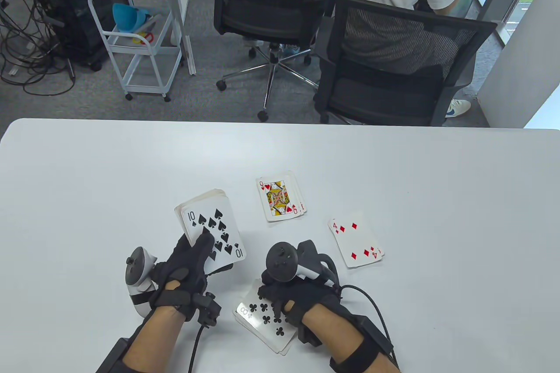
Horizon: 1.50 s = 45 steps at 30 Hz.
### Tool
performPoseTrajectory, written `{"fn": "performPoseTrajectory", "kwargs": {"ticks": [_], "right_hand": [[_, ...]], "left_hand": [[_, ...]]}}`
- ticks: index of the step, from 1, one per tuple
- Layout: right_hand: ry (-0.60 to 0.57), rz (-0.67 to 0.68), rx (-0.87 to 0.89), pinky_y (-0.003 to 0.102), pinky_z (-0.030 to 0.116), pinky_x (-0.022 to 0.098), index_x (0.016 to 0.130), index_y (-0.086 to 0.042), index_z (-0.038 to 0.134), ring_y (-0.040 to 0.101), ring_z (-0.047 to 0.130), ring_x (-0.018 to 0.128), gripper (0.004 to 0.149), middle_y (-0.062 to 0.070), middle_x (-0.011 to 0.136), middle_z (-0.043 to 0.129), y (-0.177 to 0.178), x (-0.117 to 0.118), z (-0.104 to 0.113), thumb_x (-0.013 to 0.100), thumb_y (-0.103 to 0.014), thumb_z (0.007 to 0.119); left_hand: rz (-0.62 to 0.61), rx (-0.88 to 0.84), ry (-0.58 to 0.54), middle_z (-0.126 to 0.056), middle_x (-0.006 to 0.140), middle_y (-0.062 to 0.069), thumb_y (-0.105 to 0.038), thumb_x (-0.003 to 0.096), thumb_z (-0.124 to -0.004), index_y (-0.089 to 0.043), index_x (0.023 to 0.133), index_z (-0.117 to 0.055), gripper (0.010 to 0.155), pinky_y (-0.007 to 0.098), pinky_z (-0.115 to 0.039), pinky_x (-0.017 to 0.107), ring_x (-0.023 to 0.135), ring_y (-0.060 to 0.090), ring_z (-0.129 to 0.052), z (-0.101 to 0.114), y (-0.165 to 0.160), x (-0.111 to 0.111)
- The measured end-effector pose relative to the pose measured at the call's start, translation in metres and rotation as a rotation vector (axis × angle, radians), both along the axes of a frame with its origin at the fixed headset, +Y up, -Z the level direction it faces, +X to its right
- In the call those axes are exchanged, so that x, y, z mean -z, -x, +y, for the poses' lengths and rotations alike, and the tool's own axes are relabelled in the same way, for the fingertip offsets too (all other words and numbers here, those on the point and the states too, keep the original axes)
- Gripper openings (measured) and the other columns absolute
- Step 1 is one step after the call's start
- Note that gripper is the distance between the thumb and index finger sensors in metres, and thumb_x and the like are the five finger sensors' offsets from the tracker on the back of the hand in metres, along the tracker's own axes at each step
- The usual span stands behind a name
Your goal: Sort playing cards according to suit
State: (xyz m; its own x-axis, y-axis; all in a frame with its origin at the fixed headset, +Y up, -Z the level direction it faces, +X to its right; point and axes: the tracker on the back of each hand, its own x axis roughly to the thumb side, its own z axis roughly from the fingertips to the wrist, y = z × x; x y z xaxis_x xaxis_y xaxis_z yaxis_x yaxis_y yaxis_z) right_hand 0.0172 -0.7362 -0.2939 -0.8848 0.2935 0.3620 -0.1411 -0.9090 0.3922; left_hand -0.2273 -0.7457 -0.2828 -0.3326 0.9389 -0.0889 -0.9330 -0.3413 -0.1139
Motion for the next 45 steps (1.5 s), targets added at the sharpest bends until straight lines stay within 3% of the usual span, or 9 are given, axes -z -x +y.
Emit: {"fn": "performPoseTrajectory", "kwargs": {"ticks": [6, 11, 20, 24, 36, 45], "right_hand": [[-0.059, -0.049, -0.010, 0.074, 0.029, 0.068, 0.076, -0.011, 0.086, 0.054, 0.036, 0.103, 0.041, 0.024, 0.107, 0.059, -0.006, 0.002, 0.001, 0.053, -0.045, 0.089], [-0.083, -0.094, 0.107, 0.074, 0.032, 0.068, 0.072, -0.010, 0.088, 0.054, 0.040, 0.102, 0.040, 0.024, 0.104, 0.062, -0.017, 0.005, 0.010, 0.057, -0.046, 0.079], [-0.293, -0.220, 0.515, 0.073, 0.036, 0.067, 0.086, -0.010, 0.080, 0.054, 0.043, 0.101, 0.047, 0.023, 0.105, 0.061, -0.049, 0.007, 0.040, 0.057, -0.046, 0.069], [-0.288, -0.209, 0.679, 0.073, 0.036, 0.067, 0.087, -0.010, 0.078, 0.053, 0.044, 0.101, 0.049, 0.023, 0.105, 0.060, -0.049, 0.005, 0.041, 0.056, -0.048, 0.071], [-0.230, -0.122, 0.586, 0.073, 0.035, 0.067, 0.091, -0.010, 0.068, 0.053, 0.043, 0.101, 0.059, 0.023, 0.106, 0.055, -0.029, -0.004, 0.034, 0.053, -0.054, 0.081], [-0.305, -0.115, 0.578, 0.073, 0.039, 0.068, 0.083, -0.010, 0.070, 0.052, 0.051, 0.100, 0.058, 0.021, 0.103, 0.060, -0.021, -0.009, 0.033, 0.048, -0.052, 0.090]], "left_hand": [[-0.001, 0.005, 0.003, -0.074, 0.103, 0.005, -0.044, 0.0539, -0.080, -0.024, 0.106, -0.052, 0.063, 0.041, -0.094, 0.049, 0.086, 0.032, -0.091, -0.001, 0.000, -0.001], [-0.038, 0.026, 0.006, -0.074, 0.103, 0.005, -0.044, 0.0539, -0.080, -0.024, 0.106, -0.052, 0.063, 0.041, -0.094, 0.049, 0.086, 0.032, -0.091, -0.003, -0.009, -0.002], [-0.120, 0.064, 0.018, -0.073, 0.104, 0.004, -0.046, 0.0540, -0.078, -0.028, 0.107, -0.052, 0.061, 0.043, -0.093, 0.050, 0.088, 0.033, -0.089, -0.009, -0.024, -0.004], [-0.151, 0.070, 0.018, -0.074, 0.104, 0.004, -0.048, 0.0540, -0.077, -0.030, 0.107, -0.052, 0.061, 0.044, -0.094, 0.048, 0.087, 0.033, -0.089, -0.011, -0.030, -0.005], [-0.189, 0.070, 0.009, -0.073, 0.104, 0.003, -0.040, 0.0539, -0.083, -0.028, 0.107, -0.050, 0.064, 0.041, -0.095, 0.051, 0.089, 0.031, -0.090, -0.014, -0.035, -0.007], [-0.120, 0.070, 0.002, -0.080, 0.100, -0.001, -0.043, 0.0523, -0.087, -0.029, 0.105, -0.057, 0.062, 0.038, -0.097, 0.048, 0.084, 0.028, -0.095, -0.015, -0.032, -0.008]]}}
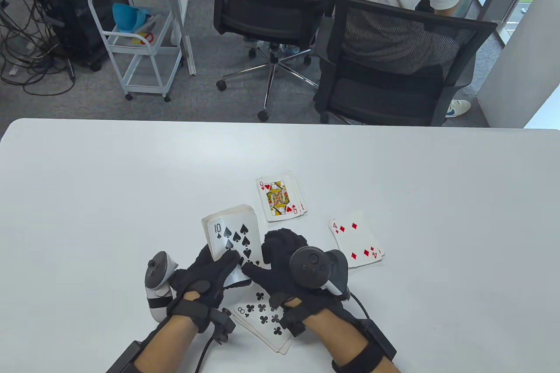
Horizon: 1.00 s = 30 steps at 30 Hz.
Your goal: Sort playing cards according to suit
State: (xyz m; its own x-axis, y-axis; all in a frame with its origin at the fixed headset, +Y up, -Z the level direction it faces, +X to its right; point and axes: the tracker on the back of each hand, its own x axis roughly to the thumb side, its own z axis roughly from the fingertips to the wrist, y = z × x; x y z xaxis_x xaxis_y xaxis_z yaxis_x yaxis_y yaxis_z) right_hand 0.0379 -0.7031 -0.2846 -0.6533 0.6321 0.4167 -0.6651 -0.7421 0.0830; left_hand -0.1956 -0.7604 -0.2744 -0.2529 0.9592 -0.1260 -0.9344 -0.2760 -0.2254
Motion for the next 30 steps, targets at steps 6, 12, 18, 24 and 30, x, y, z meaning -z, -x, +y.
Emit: {"fn": "performPoseTrajectory", "kwargs": {"ticks": [6, 12, 18, 24, 30], "right_hand": [[0.025, -0.011, 0.086, 0.072, 0.044, 0.067, 0.076, -0.006, 0.078, 0.050, 0.065, 0.094, 0.043, 0.020, 0.096, 0.073, -0.005, 0.002, 0.000, 0.052, -0.040, 0.083], [-0.003, -0.049, 0.092, 0.071, 0.047, 0.068, 0.074, -0.006, 0.088, 0.046, 0.070, 0.093, 0.037, 0.016, 0.094, 0.081, -0.011, 0.005, 0.004, 0.054, -0.037, 0.081], [0.119, -0.049, 0.083, 0.072, 0.043, 0.068, 0.080, -0.010, 0.083, 0.049, 0.063, 0.096, 0.039, 0.019, 0.099, 0.073, -0.020, 0.015, 0.004, 0.053, -0.038, 0.085], [0.188, -0.153, 0.087, 0.073, 0.038, 0.068, 0.080, -0.007, 0.085, 0.050, 0.056, 0.098, 0.038, 0.020, 0.101, 0.070, -0.027, 0.037, 0.005, 0.054, -0.034, 0.084], [0.345, -0.101, -0.222, 0.075, 0.028, 0.067, 0.079, -0.005, 0.086, 0.052, 0.042, 0.102, 0.037, 0.022, 0.104, 0.061, 0.024, 0.062, -0.008, 0.055, -0.034, 0.083]], "left_hand": [[-0.022, -0.034, 0.029, -0.079, 0.101, 0.001, -0.046, 0.0521, -0.086, -0.027, 0.104, -0.058, 0.062, 0.039, -0.095, 0.049, 0.085, 0.030, -0.093, -0.003, -0.002, 0.000], [-0.022, -0.049, 0.035, -0.077, 0.102, 0.002, -0.045, 0.0522, -0.087, -0.027, 0.105, -0.056, 0.064, 0.039, -0.094, 0.051, 0.087, 0.030, -0.092, -0.001, -0.001, 0.000], [0.046, -0.032, 0.007, -0.077, 0.102, 0.003, -0.044, 0.0526, -0.086, -0.026, 0.105, -0.057, 0.062, 0.040, -0.094, 0.051, 0.086, 0.031, -0.092, 0.007, 0.013, 0.003], [0.185, -0.066, -0.092, -0.077, 0.101, 0.002, -0.044, 0.0533, -0.084, -0.026, 0.105, -0.056, 0.061, 0.039, -0.095, 0.050, 0.085, 0.030, -0.093, 0.030, 0.044, 0.007], [0.215, -0.127, -0.115, -0.077, 0.101, 0.002, -0.044, 0.0534, -0.084, -0.026, 0.105, -0.056, 0.061, 0.039, -0.095, 0.050, 0.085, 0.030, -0.093, 0.037, 0.052, 0.008]]}}
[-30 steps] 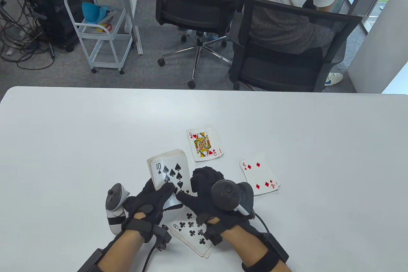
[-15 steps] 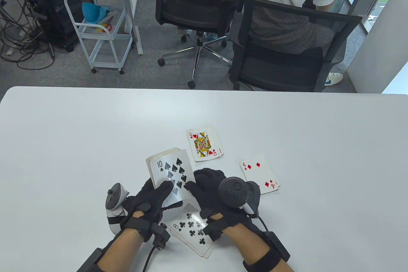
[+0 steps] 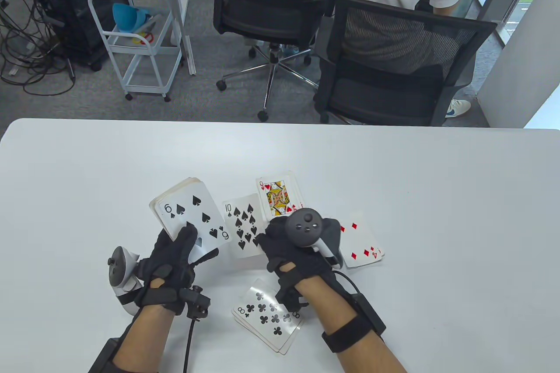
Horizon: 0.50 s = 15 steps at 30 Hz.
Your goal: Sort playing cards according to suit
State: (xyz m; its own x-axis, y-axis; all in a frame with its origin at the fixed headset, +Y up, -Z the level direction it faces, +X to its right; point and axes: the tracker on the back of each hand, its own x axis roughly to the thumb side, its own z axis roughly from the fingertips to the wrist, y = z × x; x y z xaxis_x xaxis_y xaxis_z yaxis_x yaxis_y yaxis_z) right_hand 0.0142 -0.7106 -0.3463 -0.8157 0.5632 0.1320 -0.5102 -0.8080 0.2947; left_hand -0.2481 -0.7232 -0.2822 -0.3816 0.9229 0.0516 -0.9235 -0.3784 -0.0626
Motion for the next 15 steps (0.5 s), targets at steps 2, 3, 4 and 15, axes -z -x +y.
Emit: {"fn": "performPoseTrajectory", "kwargs": {"ticks": [2, 3, 4, 15], "right_hand": [[0.014, 0.004, -0.084, 0.075, 0.027, 0.067, 0.077, -0.004, 0.087, 0.053, 0.042, 0.101, 0.037, 0.022, 0.102, 0.063, 0.021, 0.007, -0.008, 0.055, -0.034, 0.084], [0.024, 0.005, -0.126, 0.075, 0.027, 0.067, 0.077, -0.004, 0.087, 0.052, 0.041, 0.101, 0.038, 0.023, 0.102, 0.062, 0.029, 0.010, -0.012, 0.055, -0.035, 0.084], [0.030, 0.005, -0.183, 0.075, 0.026, 0.067, 0.076, -0.004, 0.087, 0.053, 0.040, 0.101, 0.038, 0.023, 0.102, 0.062, 0.038, 0.014, -0.017, 0.055, -0.035, 0.084], [-0.068, -0.007, -0.387, 0.073, 0.032, 0.067, 0.068, -0.010, 0.086, 0.052, 0.046, 0.099, 0.038, 0.021, 0.099, 0.067, 0.039, 0.016, -0.029, 0.054, -0.046, 0.083]], "left_hand": [[-0.009, 0.001, 0.001, -0.077, 0.101, 0.003, -0.044, 0.0535, -0.083, -0.026, 0.105, -0.056, 0.061, 0.039, -0.095, 0.050, 0.085, 0.031, -0.093, 0.000, 0.000, 0.000], [-0.007, 0.001, 0.002, -0.077, 0.101, 0.002, -0.044, 0.0536, -0.083, -0.026, 0.105, -0.056, 0.061, 0.039, -0.095, 0.050, 0.085, 0.030, -0.093, 0.000, 0.000, -0.001], [0.000, 0.001, 0.003, -0.077, 0.101, 0.002, -0.044, 0.0535, -0.083, -0.026, 0.105, -0.056, 0.061, 0.039, -0.095, 0.050, 0.085, 0.030, -0.093, -0.001, 0.000, -0.001], [-0.018, 0.000, 0.026, -0.077, 0.101, 0.003, -0.044, 0.0536, -0.083, -0.026, 0.105, -0.056, 0.061, 0.039, -0.094, 0.050, 0.085, 0.030, -0.093, -0.005, -0.003, 0.000]]}}
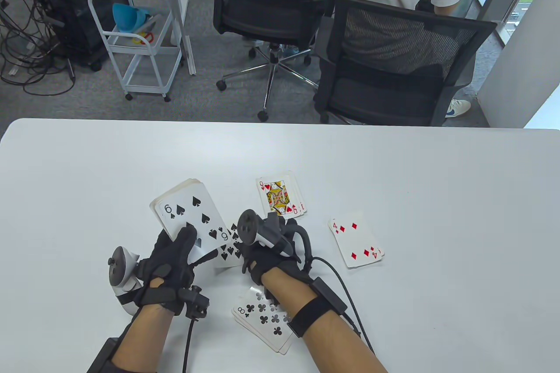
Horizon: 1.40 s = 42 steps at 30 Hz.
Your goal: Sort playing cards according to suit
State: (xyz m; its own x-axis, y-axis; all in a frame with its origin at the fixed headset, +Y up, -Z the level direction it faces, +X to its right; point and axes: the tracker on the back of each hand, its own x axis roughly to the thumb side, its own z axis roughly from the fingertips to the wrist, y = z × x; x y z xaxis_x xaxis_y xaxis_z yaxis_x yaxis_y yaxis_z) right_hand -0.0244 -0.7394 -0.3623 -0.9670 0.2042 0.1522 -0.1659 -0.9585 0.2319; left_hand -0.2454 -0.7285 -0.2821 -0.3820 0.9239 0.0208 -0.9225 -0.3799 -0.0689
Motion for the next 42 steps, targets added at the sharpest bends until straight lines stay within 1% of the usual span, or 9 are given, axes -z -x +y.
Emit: {"fn": "performPoseTrajectory", "kwargs": {"ticks": [4, 10, 13, 16, 21, 25, 28, 37, 42], "right_hand": [[-0.046, 0.020, 0.169, 0.073, 0.033, 0.067, 0.069, -0.010, 0.086, 0.052, 0.044, 0.100, 0.038, 0.022, 0.100, 0.065, -0.025, -0.015, 0.019, 0.055, -0.045, 0.079], [-0.145, 0.071, 0.551, 0.074, 0.031, 0.066, 0.076, -0.009, 0.084, 0.054, 0.043, 0.100, 0.044, 0.023, 0.102, 0.063, -0.064, -0.045, 0.043, 0.057, -0.047, 0.075], [-0.176, 0.094, 0.715, 0.074, 0.032, 0.067, 0.079, -0.009, 0.083, 0.053, 0.044, 0.100, 0.046, 0.022, 0.102, 0.064, -0.068, -0.051, 0.049, 0.056, -0.048, 0.074], [-0.194, 0.115, 0.799, 0.074, 0.031, 0.067, 0.084, -0.009, 0.079, 0.053, 0.043, 0.100, 0.049, 0.022, 0.103, 0.062, -0.062, -0.054, 0.051, 0.056, -0.049, 0.074], [-0.253, 0.139, 0.655, 0.074, 0.032, 0.067, 0.091, -0.010, 0.069, 0.053, 0.042, 0.101, 0.057, 0.022, 0.105, 0.058, -0.057, -0.063, 0.048, 0.055, -0.053, 0.077], [-0.278, 0.149, 0.633, 0.074, 0.033, 0.067, 0.088, -0.010, 0.069, 0.052, 0.044, 0.100, 0.059, 0.022, 0.104, 0.058, -0.056, -0.068, 0.043, 0.052, -0.054, 0.082], [-0.337, 0.141, 0.625, 0.073, 0.036, 0.067, 0.084, -0.011, 0.070, 0.052, 0.048, 0.099, 0.058, 0.021, 0.103, 0.059, -0.057, -0.073, 0.038, 0.050, -0.055, 0.085], [-0.423, 0.111, 0.657, 0.073, 0.041, 0.067, 0.074, -0.006, 0.079, 0.049, 0.062, 0.095, 0.042, 0.019, 0.095, 0.073, -0.063, -0.082, 0.039, 0.051, -0.041, 0.085], [-0.422, 0.097, 0.660, 0.073, 0.041, 0.067, 0.077, -0.007, 0.086, 0.048, 0.064, 0.095, 0.038, 0.018, 0.095, 0.077, -0.069, -0.080, 0.039, 0.054, -0.036, 0.080]], "left_hand": [[-0.024, 0.015, 0.000, -0.077, 0.101, 0.003, -0.044, 0.0537, -0.083, -0.025, 0.105, -0.055, 0.061, 0.039, -0.094, 0.050, 0.085, 0.030, -0.093, -0.001, -0.007, -0.001], [-0.064, 0.059, 0.027, -0.077, 0.102, 0.003, -0.044, 0.0539, -0.082, -0.025, 0.105, -0.055, 0.061, 0.039, -0.094, 0.050, 0.085, 0.031, -0.092, -0.008, -0.018, -0.001], [-0.079, 0.086, 0.040, -0.076, 0.102, 0.003, -0.043, 0.0539, -0.082, -0.025, 0.105, -0.055, 0.061, 0.039, -0.094, 0.050, 0.085, 0.031, -0.092, -0.013, -0.023, 0.000], [-0.113, 0.122, 0.053, -0.076, 0.102, 0.003, -0.043, 0.0537, -0.082, -0.024, 0.105, -0.055, 0.061, 0.040, -0.094, 0.050, 0.085, 0.031, -0.092, -0.018, -0.030, -0.001], [-0.153, 0.158, 0.043, -0.077, 0.102, 0.003, -0.042, 0.0535, -0.084, -0.025, 0.105, -0.055, 0.061, 0.040, -0.094, 0.050, 0.085, 0.031, -0.092, -0.018, -0.037, -0.004], [-0.178, 0.188, 0.032, -0.078, 0.101, 0.002, -0.041, 0.0529, -0.086, -0.025, 0.105, -0.056, 0.062, 0.039, -0.095, 0.050, 0.085, 0.030, -0.093, -0.019, -0.043, -0.004], [-0.189, 0.197, 0.040, -0.079, 0.101, 0.002, -0.041, 0.0528, -0.086, -0.025, 0.105, -0.057, 0.061, 0.039, -0.095, 0.049, 0.084, 0.030, -0.094, -0.022, -0.047, -0.008], [-0.209, 0.173, 0.072, -0.078, 0.101, 0.002, -0.044, 0.0526, -0.085, -0.025, 0.105, -0.057, 0.062, 0.039, -0.095, 0.049, 0.085, 0.030, -0.093, -0.029, -0.052, -0.010], [-0.216, 0.159, 0.077, -0.077, 0.102, 0.003, -0.044, 0.0527, -0.086, -0.025, 0.105, -0.056, 0.063, 0.040, -0.094, 0.051, 0.086, 0.031, -0.092, -0.030, -0.051, -0.009]]}}
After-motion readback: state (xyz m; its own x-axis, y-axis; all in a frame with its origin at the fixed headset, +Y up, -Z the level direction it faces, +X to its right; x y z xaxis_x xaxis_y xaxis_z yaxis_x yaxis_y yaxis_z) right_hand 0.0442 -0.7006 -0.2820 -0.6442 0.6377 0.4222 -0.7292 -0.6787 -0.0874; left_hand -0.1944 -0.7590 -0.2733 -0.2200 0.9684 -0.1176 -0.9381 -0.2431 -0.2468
